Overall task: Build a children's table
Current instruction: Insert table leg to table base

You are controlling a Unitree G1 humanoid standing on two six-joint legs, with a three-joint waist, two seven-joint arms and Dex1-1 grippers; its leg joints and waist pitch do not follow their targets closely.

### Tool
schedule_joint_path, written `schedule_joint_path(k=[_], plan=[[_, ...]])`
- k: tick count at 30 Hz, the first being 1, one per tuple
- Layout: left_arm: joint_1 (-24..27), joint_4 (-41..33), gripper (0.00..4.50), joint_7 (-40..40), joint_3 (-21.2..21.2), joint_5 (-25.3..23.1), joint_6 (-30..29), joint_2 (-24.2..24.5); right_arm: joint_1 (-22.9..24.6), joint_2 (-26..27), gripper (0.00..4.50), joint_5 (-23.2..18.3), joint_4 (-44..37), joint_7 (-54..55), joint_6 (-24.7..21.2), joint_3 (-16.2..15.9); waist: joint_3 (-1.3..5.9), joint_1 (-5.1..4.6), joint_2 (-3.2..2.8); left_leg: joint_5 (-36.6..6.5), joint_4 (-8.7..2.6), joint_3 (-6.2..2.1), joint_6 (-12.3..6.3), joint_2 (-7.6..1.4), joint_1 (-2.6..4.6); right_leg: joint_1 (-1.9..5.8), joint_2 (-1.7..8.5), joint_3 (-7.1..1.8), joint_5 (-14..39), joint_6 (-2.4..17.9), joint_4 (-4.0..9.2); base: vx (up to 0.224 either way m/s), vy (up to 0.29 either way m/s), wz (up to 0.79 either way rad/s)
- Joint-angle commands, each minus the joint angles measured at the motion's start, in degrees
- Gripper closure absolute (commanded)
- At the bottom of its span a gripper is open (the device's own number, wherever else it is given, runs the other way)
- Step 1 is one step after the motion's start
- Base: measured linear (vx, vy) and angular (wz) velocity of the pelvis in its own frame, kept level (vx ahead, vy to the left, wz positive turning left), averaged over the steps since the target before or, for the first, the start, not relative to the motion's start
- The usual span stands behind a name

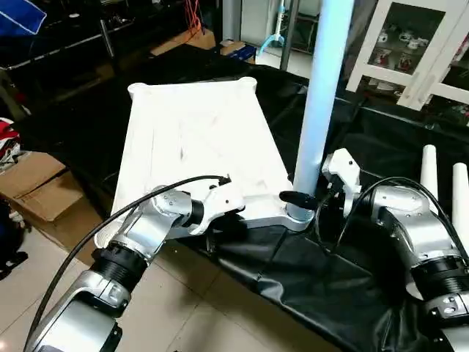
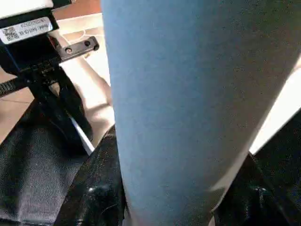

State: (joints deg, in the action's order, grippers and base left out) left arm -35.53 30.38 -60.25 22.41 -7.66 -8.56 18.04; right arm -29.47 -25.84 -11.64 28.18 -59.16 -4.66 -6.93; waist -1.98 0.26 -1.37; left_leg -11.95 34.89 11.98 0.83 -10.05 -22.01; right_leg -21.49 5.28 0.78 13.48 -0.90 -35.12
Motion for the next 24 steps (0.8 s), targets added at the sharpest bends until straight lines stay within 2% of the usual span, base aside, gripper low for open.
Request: schedule_joint_path(k=[1,2,5,7,9,13,20,24], plan=[[2.2,2.9,4.50,1.1,-0.2,0.3,-0.5,0.2,2.9,1.8,2.64,0.6,4.8,2.0,-2.2,-0.1,2.08,0.14,0.84,-7.3,-4.63,-1.56,-5.99,-3.46,1.25,1.24,2.93,-1.28,-2.8,18.1,3.64,0.000,0.000,0.00],[2.2,2.9,4.50,1.1,-0.2,0.3,-0.6,0.2,2.9,2.3,2.64,0.4,4.9,2.3,-2.1,0.0,2.00,0.14,0.65,-8.0,-4.74,-1.62,-5.68,-3.47,1.27,1.19,2.96,-1.29,-1.7,18.1,3.72,0.000,0.000,0.00],[2.3,2.6,4.50,1.2,-0.2,0.3,-0.7,0.0,3.1,4.5,2.64,-0.8,4.9,3.7,-1.9,0.8,1.85,-0.14,0.66,-11.7,-5.23,-1.77,-3.64,-3.58,1.43,1.02,2.90,-1.33,2.9,17.4,4.18,0.000,0.000,0.00],[2.3,2.6,4.50,1.3,-0.3,0.3,-0.7,-0.1,3.5,5.4,2.64,-1.1,4.5,4.2,-1.9,1.0,1.70,-0.46,0.69,-12.9,-5.53,-1.89,-2.51,-3.58,1.25,1.00,2.90,-1.35,5.1,16.6,4.36,0.000,0.000,0.00],[2.2,2.7,4.50,1.3,-0.4,0.4,-0.6,-0.1,3.9,5.9,2.64,-1.2,4.2,4.8,-1.7,1.1,1.67,-0.58,0.67,-14.3,-5.61,-1.89,-1.77,-3.56,1.38,0.86,2.96,-1.45,6.7,16.1,4.58,0.000,0.000,0.00],[2.2,2.9,4.50,1.4,-0.5,0.4,-0.3,-0.1,4.2,6.5,2.64,-0.7,4.8,5.7,-0.7,1.7,1.64,-0.86,0.66,-15.4,-5.76,-1.90,-1.02,-3.54,1.40,0.68,2.90,-1.52,7.5,15.6,4.76,0.000,0.000,0.00],[2.3,2.9,4.50,1.9,-1.0,0.4,-0.2,-0.4,6.1,6.5,2.64,1.0,5.3,8.6,2.0,2.4,1.58,-0.86,0.78,-15.6,-5.88,-1.89,-1.19,-3.58,1.35,0.56,3.02,-1.63,8.6,15.0,5.00,0.000,0.000,0.00],[2.6,2.8,4.50,2.4,-1.3,0.5,-0.3,-0.9,7.5,8.0,2.64,0.7,6.6,13.1,4.1,5.0,1.40,-1.05,0.89,-17.3,-6.14,-1.96,-0.62,-3.55,1.32,0.37,3.00,-1.68,11.2,14.3,5.28,0.000,0.000,0.00]])
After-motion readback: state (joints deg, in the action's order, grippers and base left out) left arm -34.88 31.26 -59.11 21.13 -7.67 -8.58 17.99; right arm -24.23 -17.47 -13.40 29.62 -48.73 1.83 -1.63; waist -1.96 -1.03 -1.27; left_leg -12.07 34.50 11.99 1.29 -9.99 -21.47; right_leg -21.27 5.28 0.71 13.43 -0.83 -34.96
